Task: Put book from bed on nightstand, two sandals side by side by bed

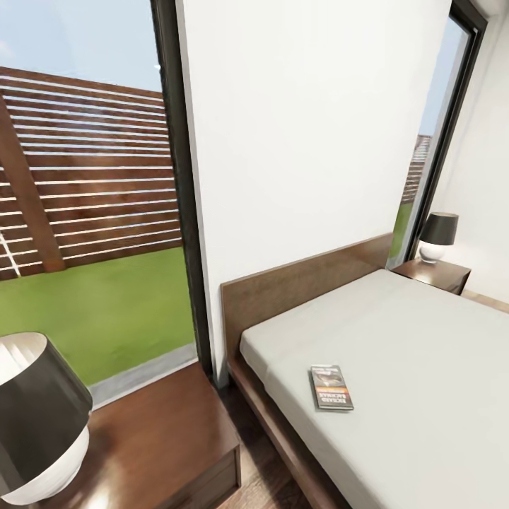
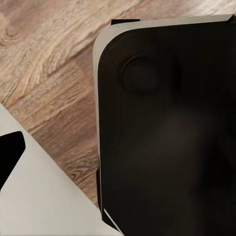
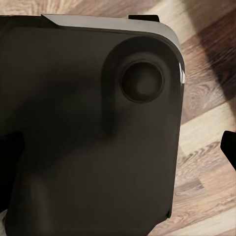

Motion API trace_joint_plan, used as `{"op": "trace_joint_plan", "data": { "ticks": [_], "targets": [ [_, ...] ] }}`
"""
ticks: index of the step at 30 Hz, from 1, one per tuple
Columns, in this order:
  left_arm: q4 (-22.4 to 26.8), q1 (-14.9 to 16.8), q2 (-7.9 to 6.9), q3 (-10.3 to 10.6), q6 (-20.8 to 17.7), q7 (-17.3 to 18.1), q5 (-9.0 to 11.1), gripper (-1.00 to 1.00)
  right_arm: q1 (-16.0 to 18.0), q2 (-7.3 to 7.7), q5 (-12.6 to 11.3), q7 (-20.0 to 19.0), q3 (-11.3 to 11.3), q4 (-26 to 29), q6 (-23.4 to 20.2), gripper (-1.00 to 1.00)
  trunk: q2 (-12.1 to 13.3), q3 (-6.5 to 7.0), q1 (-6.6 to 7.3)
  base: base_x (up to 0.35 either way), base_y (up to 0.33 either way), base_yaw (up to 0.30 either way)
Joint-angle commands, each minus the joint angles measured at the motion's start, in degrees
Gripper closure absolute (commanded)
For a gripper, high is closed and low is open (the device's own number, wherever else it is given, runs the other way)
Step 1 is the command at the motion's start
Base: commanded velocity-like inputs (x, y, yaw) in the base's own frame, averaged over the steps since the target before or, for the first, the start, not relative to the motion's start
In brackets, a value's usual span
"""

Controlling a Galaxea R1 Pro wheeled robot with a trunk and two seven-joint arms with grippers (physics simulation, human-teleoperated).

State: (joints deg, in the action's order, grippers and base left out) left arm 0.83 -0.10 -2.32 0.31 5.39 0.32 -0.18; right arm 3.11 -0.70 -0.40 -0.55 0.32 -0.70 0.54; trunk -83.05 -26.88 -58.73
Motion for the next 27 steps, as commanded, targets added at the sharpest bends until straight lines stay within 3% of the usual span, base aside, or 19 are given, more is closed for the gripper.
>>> {"op": "trace_joint_plan", "data": {
  "ticks": [1,27],
  "targets": [
    [0.0,0.0,0.0,0.0,0.3,0.0,0.0,-1.0,0.1,0.0,0.0,-0.1,0.0,-0.1,0.1,-1.0,0.0,-0.05,0.0,0.022,0.004,0.0],
    [0.9,-1.4,0.13,0.9,1.4,0.1,-0.5,-1.0,-0.7,-1.45,0.6,0.5,-0.7,0.3,1.0,-1.0,0.0,-0.05,0.0,0.003,0.0,0.0]
  ]
}}
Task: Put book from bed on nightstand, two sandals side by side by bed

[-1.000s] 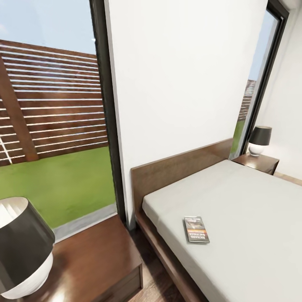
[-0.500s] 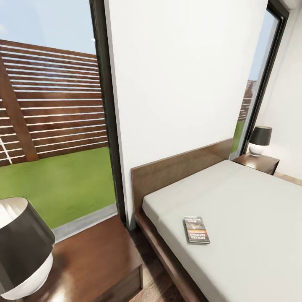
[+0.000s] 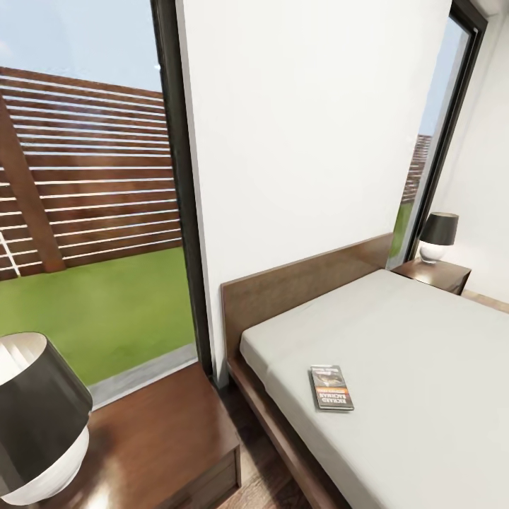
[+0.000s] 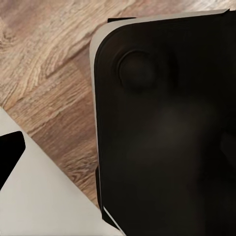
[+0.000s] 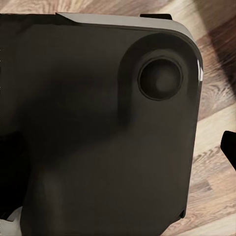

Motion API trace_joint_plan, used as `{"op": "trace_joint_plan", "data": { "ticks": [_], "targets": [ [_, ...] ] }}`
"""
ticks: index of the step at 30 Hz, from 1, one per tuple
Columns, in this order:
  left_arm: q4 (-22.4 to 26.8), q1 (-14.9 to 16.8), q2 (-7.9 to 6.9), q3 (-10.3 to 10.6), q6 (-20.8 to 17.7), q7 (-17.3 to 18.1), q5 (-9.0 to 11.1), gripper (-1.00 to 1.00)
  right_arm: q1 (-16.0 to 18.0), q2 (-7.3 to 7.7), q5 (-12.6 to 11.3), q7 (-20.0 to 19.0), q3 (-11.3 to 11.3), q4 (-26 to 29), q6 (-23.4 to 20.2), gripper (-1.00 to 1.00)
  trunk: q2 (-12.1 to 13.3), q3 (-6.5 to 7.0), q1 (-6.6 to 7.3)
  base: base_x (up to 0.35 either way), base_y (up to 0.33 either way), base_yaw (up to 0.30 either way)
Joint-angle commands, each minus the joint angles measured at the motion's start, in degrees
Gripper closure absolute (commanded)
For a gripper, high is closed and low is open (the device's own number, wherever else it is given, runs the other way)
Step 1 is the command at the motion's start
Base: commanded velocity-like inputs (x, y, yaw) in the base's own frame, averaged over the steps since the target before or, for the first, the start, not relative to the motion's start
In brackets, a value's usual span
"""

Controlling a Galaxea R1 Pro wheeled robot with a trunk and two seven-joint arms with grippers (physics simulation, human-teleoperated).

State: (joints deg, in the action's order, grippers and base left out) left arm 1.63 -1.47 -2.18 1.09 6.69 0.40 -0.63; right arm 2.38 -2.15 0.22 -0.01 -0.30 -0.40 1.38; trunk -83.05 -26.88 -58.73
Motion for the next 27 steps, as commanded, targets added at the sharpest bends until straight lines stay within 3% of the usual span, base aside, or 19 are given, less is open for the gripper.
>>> {"op": "trace_joint_plan", "data": {
  "ticks": [1,27],
  "targets": [
    [0.1,0.0,-0.01,0.1,0.1,0.0,-0.1,-1.0,0.0,-0.01,0.0,0.0,-0.1,0.0,0.2,-1.0,0.0,-0.05,0.0,0.0,0.0,0.0],
    [0.0,-0.1,-0.2,-0.4,6.5,0.0,0.9,-1.0,0.0,0.57,0.1,0.2,-0.1,0.0,0.1,-1.0,0.0,-0.05,0.0,0.0,0.0,0.0]
  ]
}}
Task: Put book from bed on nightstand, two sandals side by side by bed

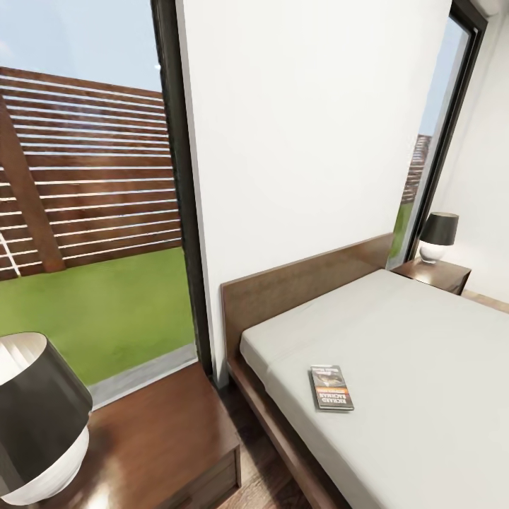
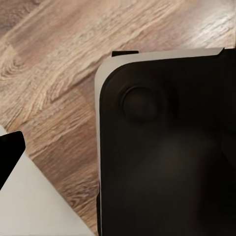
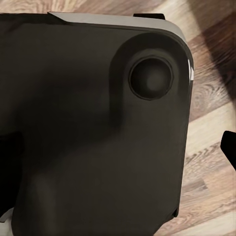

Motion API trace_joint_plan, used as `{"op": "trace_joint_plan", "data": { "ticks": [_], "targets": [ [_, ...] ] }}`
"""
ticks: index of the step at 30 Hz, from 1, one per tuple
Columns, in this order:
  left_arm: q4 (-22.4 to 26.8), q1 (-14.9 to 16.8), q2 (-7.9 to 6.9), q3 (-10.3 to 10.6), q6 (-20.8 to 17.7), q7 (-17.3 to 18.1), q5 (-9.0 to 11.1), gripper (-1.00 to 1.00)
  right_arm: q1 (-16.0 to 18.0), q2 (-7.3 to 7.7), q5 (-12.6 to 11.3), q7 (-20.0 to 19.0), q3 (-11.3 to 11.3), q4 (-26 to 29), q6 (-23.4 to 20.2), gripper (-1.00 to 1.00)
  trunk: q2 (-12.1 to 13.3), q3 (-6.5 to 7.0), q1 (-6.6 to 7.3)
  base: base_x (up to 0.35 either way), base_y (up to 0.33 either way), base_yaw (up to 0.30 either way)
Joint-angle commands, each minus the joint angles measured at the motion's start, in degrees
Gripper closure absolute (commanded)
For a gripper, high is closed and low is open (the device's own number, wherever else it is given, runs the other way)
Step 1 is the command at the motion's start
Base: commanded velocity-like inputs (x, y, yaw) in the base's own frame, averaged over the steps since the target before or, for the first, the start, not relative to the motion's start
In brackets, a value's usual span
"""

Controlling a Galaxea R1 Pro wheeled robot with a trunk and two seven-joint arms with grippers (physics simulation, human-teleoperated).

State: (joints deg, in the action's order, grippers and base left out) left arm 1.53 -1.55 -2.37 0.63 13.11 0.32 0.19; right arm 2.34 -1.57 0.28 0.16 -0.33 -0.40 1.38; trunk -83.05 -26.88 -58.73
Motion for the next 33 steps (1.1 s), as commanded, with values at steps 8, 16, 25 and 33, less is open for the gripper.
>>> {"op": "trace_joint_plan", "data": {
  "ticks": [8,16,25,33],
  "targets": [
    [0.1,0.0,0.08,-0.5,1.4,0.1,0.9,-1.0,0.0,0.06,0.0,0.0,0.0,0.0,0.1,-1.0,0.0,-0.15,0.0,0.0,0.0,0.142],
    [0.1,0.0,0.09,-0.7,1.5,0.0,1.0,-1.0,0.0,0.07,0.0,0.0,0.0,0.0,0.0,-1.0,0.0,-0.31,0.0,0.0,0.0,0.235],
    [0.1,0.0,0.1,-0.7,1.5,0.0,1.0,-1.0,0.0,0.08,-0.1,0.0,0.0,0.0,0.0,-1.0,0.0,-0.37,0.0,0.0,0.0,0.252],
    [0.1,0.0,0.16,-0.7,1.5,0.0,1.0,-1.0,0.0,0.08,-0.1,0.0,0.0,0.0,-0.1,-1.0,0.0,-0.38,0.0,0.0,0.0,0.256]
  ]
}}
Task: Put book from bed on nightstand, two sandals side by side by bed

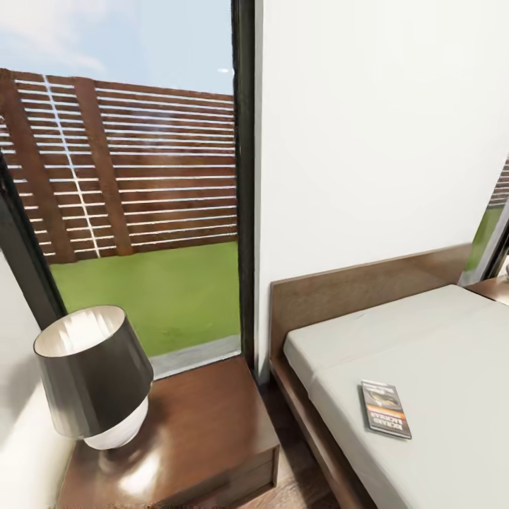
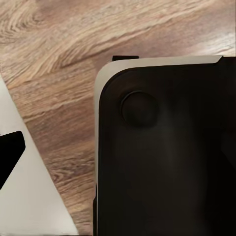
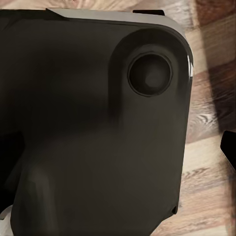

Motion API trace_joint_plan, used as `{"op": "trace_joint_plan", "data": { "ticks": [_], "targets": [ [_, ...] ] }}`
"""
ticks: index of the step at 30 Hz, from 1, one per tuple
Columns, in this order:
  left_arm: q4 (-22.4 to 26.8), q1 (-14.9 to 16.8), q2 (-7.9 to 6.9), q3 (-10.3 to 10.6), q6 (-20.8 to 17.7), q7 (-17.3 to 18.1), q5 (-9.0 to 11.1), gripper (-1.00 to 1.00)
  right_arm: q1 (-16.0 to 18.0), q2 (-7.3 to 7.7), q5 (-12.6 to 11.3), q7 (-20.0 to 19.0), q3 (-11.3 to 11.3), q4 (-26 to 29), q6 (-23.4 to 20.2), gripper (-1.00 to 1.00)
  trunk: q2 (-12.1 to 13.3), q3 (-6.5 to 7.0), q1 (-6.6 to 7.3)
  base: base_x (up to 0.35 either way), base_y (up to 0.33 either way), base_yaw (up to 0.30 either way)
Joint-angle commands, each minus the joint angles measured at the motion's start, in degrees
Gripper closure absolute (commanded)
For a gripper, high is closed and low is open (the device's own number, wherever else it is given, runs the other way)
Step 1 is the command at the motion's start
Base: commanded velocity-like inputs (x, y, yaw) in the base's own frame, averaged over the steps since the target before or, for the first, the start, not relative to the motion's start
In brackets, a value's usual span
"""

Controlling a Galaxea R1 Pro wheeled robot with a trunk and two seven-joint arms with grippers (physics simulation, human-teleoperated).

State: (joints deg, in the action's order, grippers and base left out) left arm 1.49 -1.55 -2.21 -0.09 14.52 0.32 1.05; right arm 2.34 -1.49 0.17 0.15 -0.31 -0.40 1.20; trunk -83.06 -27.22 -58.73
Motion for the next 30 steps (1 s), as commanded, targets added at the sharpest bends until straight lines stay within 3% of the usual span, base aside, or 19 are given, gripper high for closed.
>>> {"op": "trace_joint_plan", "data": {
  "ticks": [1,14,30],
  "targets": [
    [0.1,0.0,0.0,0.0,0.1,0.0,0.1,-1.0,0.0,0.0,0.0,0.0,0.0,0.0,0.1,-1.0,0.0,-0.05,0.0,0.0,0.0,0.257],
    [0.1,0.0,0.07,-0.1,0.1,0.0,0.1,-1.0,0.0,0.0,0.0,0.0,0.0,0.0,0.1,-1.0,0.0,-0.05,0.0,0.0,0.0,0.243],
    [0.1,0.0,0.51,-0.2,0.1,0.0,0.1,-1.0,0.0,0.08,0.1,-0.3,0.1,0.3,0.3,-1.0,0.0,-0.05,0.0,0.0,0.0,0.04]
  ]
}}
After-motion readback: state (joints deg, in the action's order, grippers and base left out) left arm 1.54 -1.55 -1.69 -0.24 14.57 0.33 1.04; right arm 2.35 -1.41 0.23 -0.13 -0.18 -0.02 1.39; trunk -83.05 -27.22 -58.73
